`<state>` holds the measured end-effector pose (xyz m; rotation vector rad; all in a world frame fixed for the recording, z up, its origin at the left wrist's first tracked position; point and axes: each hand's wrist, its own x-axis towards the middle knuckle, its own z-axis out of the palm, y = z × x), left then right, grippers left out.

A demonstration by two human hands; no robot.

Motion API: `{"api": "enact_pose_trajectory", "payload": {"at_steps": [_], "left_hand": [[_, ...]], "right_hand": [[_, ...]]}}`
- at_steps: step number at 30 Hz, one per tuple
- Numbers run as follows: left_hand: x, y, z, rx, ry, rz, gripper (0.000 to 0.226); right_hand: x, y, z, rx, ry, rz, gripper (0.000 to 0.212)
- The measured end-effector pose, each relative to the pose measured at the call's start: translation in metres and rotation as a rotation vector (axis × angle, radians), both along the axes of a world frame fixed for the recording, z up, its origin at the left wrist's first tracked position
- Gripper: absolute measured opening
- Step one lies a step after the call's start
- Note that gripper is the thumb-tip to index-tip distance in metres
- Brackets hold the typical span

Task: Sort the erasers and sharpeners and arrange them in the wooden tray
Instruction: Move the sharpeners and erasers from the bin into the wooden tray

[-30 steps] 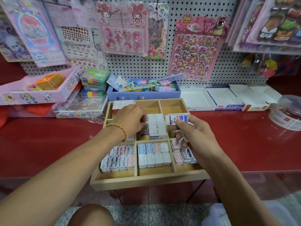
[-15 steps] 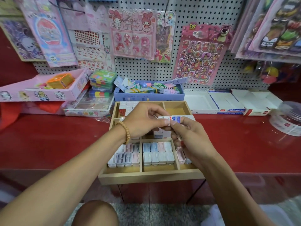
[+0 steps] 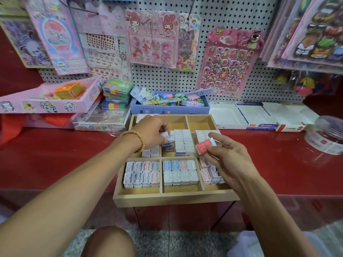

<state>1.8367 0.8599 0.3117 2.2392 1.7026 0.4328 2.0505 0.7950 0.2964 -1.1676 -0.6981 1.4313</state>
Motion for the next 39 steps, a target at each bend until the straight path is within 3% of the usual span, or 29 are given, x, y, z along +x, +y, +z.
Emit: {"api": "enact_pose_trajectory", "payload": {"at_steps": [9,16,23,24,26,28,30,35,39], "left_hand": [[0.016,0.003,-0.020,0.131,0.233,-0.118,0.017],[0.014,-0.002,-0.027,0.158,0.172,-0.100,0.018],[0.008,0.001,-0.014,0.102,0.140,-0.077,0.020],[0.008,0.000,-0.011,0.140,0.098,-0.042,0.016],[0.010,-0.007,-0.005,0.152,-0.161,0.022,0.012],[0.017,-0.016,0.000,-0.025,-0.510,0.012,0.016],[0.023,-0.022,0.004,-0.191,-0.738,-0.030,0.009],[0.015,-0.020,0.009,-0.235,-0.940,-0.009,0.015],[0.002,-0.013,0.015,-0.230,-0.920,0.009,0.013]], "right_hand": [[0.021,0.000,0.007,0.066,-0.142,-0.231,0.019],[0.019,-0.001,0.004,0.102,-0.116,-0.153,0.016],[0.009,-0.005,0.002,0.124,-0.330,-0.065,0.018],[0.007,-0.005,0.002,0.130,-0.341,-0.060,0.018],[0.001,-0.003,0.002,0.149,-0.338,-0.047,0.018],[-0.007,-0.001,0.003,0.166,-0.317,-0.030,0.018],[-0.017,0.004,0.004,0.180,-0.313,-0.009,0.018],[-0.035,0.017,0.004,0.223,-0.335,0.017,0.018],[-0.045,0.025,0.002,0.231,-0.370,0.094,0.011]]}}
